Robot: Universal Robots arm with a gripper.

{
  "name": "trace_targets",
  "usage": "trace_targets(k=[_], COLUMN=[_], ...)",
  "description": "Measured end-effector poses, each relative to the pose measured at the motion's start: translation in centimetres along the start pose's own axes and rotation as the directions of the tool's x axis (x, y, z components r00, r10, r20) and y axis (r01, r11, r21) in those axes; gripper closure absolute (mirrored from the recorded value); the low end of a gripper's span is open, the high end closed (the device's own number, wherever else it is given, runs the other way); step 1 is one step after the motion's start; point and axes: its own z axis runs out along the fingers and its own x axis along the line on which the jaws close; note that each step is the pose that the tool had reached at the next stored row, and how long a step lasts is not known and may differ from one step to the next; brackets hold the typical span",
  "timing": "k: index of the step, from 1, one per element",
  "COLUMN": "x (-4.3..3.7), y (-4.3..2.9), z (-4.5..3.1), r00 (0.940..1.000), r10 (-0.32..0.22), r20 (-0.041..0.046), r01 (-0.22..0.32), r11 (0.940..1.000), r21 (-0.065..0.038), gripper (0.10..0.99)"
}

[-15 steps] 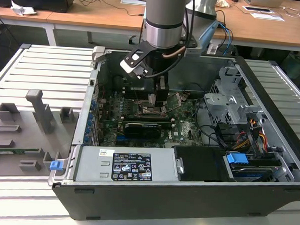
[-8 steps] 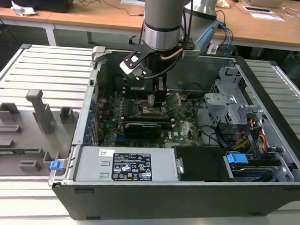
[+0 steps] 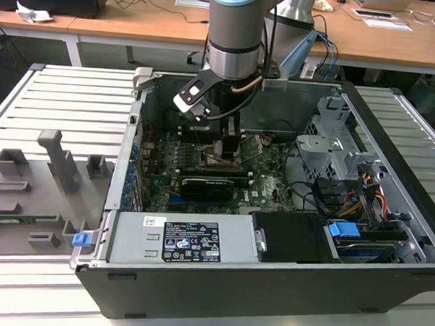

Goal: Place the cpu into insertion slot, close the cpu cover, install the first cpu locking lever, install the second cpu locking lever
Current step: 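Place the cpu into insertion slot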

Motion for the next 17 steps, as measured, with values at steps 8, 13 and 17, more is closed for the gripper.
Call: trace_targets(k=[8, 13, 17], x=[0.00, 0.45, 1.00], y=[-0.81, -0.98, -1.00], z=[0.29, 0.60, 0.76], r00=[1.0000, 1.0000, 1.0000], r10=[0.000, 0.000, 0.000], r20=[-0.0005, -0.0003, -0.0004], r01=[0.000, 0.000, 0.000], r11=[1.0000, 1.0000, 1.0000], r21=[-0.003, -0.004, -0.004], gripper=[0.561, 0.561, 0.561])
